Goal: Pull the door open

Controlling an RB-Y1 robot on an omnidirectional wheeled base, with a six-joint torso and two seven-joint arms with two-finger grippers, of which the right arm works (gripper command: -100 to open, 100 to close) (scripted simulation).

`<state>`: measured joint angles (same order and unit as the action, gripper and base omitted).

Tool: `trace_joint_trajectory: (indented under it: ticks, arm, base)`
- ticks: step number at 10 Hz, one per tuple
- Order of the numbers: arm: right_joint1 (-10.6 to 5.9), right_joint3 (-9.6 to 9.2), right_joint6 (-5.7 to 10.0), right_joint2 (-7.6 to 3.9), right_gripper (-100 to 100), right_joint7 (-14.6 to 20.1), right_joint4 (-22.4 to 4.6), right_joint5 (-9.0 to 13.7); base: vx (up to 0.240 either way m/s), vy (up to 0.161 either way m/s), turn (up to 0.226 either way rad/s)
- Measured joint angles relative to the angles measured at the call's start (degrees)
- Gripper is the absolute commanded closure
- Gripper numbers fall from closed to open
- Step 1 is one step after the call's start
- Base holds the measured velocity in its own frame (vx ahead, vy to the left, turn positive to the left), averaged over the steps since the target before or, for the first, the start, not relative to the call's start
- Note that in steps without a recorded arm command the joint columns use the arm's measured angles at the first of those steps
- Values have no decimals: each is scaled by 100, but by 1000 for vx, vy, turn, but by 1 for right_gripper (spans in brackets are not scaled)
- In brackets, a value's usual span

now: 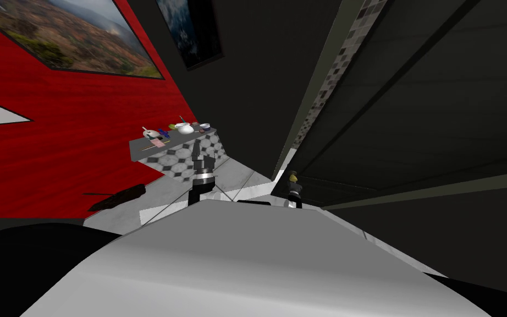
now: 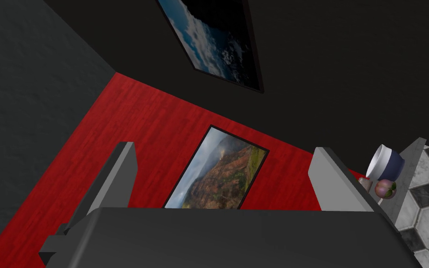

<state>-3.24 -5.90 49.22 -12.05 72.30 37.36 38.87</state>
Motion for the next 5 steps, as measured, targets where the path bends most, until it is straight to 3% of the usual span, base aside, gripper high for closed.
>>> trace_joint_trajectory:
  ticks: [1, 3, 4, 5]
  arm:
    - [11, 1, -38, -1, -100, 71, 2, 39]
    - [232, 45, -269, 15, -100, -70, 426, 86]
    - [138, 30, -261, 28, -100, 9, 373, 115]
    - [159, 21, -242, 37, -100, 68, 428, 130]
  base:
    - [-28, 1, -1]
    - [-26, -1, -17]
    - [-30, -11, 23]
    - [-1, -33, -37]
